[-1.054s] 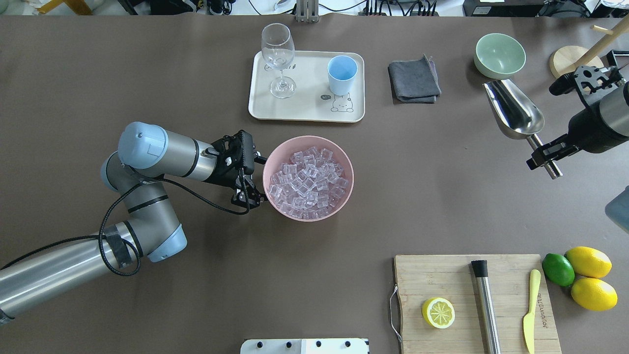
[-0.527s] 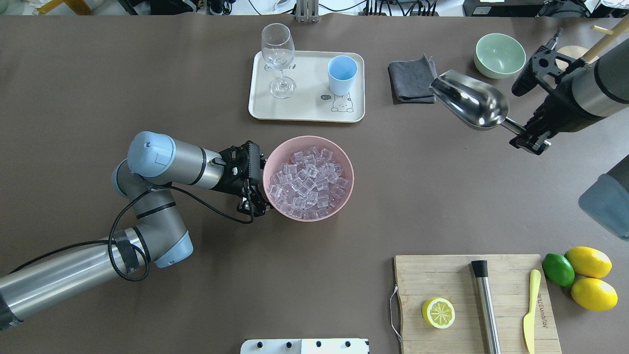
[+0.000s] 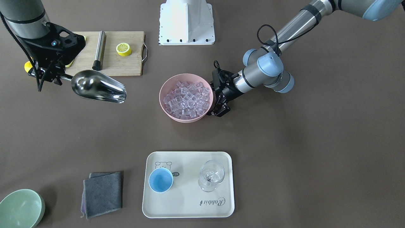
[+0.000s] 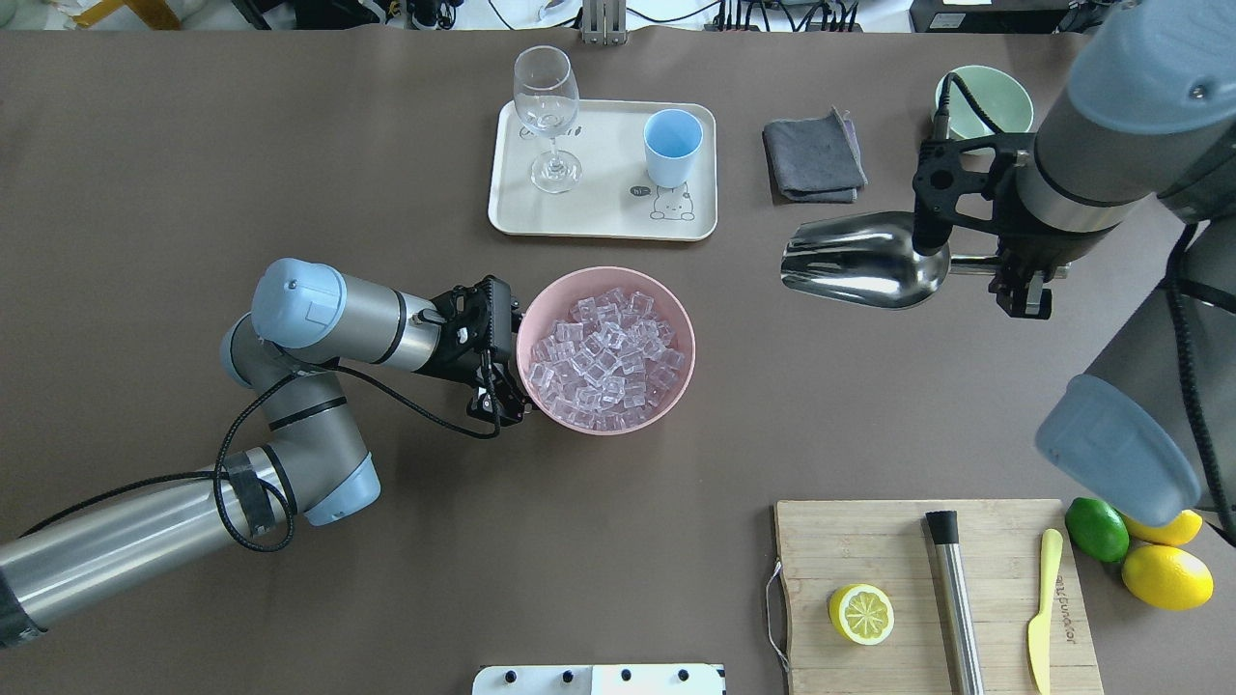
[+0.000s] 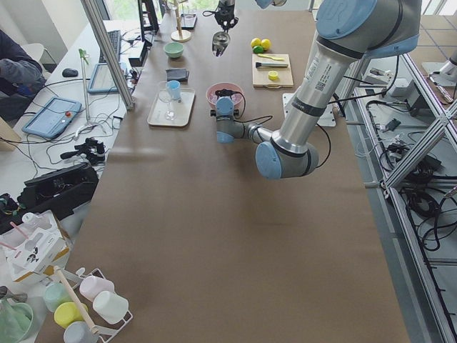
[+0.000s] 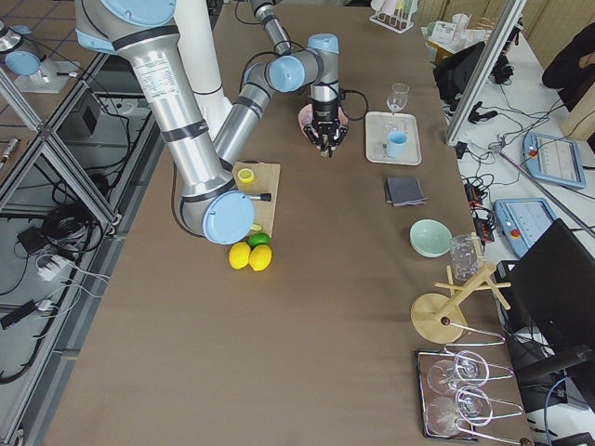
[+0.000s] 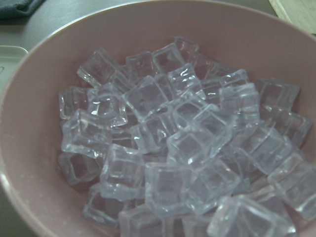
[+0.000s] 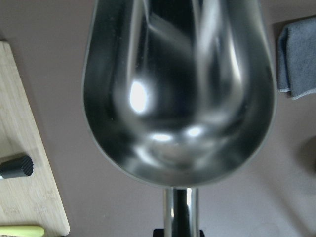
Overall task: Put ice in cup with scoop
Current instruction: 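Lift the steel scoop with the right gripper and carry it toward the pink bowl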
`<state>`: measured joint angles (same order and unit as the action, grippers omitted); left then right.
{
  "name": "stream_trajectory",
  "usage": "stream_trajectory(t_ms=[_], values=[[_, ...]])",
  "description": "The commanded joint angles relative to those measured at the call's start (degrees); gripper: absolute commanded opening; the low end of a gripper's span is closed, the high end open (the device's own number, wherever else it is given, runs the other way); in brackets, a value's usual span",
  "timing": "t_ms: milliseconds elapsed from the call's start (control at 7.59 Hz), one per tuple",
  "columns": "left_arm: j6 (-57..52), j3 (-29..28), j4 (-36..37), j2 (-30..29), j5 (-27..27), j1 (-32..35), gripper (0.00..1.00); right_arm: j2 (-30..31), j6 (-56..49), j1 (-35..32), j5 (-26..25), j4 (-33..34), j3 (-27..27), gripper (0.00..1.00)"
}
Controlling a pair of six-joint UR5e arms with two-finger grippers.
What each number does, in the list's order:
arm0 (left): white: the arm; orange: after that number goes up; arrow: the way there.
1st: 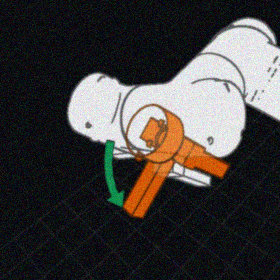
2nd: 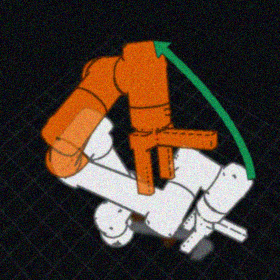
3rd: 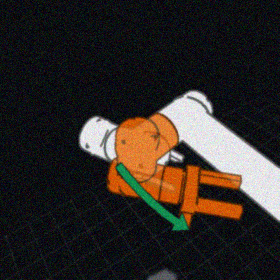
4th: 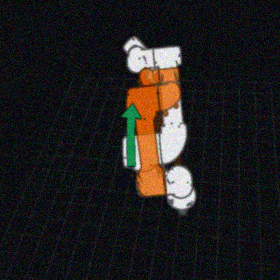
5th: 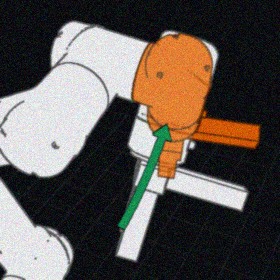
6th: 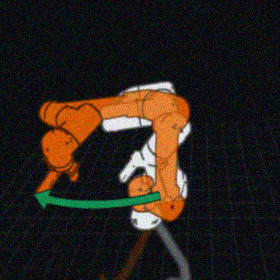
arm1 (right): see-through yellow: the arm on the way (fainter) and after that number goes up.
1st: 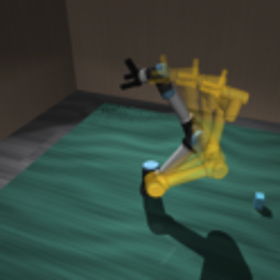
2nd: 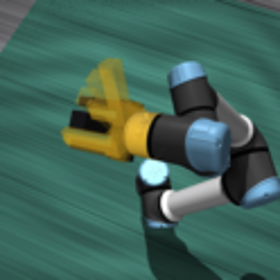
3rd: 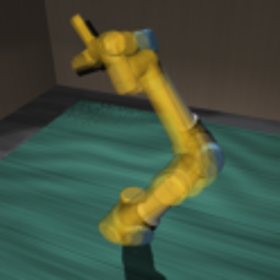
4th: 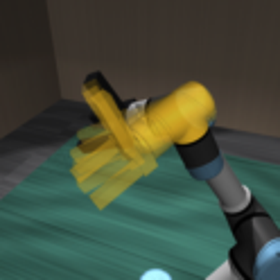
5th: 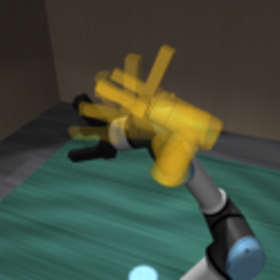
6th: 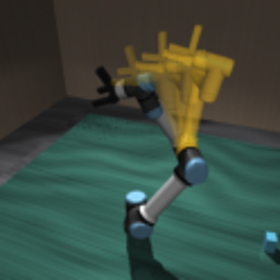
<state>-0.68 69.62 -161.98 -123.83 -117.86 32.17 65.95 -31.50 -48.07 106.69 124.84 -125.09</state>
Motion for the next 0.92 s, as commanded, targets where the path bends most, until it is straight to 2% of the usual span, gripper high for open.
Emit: stream_trajectory(t_ms=[0,132,395,790], values=[[1.81,-0.01,0.00,-0.01,0.00,0.00,0.98,-12.47,-5.32,5.68,-7.35,18.98,0.81,0.00],[1.82,-0.01,0.00,-0.01,0.00,0.00,0.98,-18.17,-5.50,7.71,-10.16,23.04,4.82,0.00],[1.82,0.08,0.00,-0.01,0.00,0.00,0.98,-25.06,-7.34,10.78,-13.94,25.72,13.35,0.00],[1.82,0.17,-0.17,-0.09,-0.09,0.00,0.98,-29.38,-7.09,13.52,-16.51,25.63,23.90,0.00]])
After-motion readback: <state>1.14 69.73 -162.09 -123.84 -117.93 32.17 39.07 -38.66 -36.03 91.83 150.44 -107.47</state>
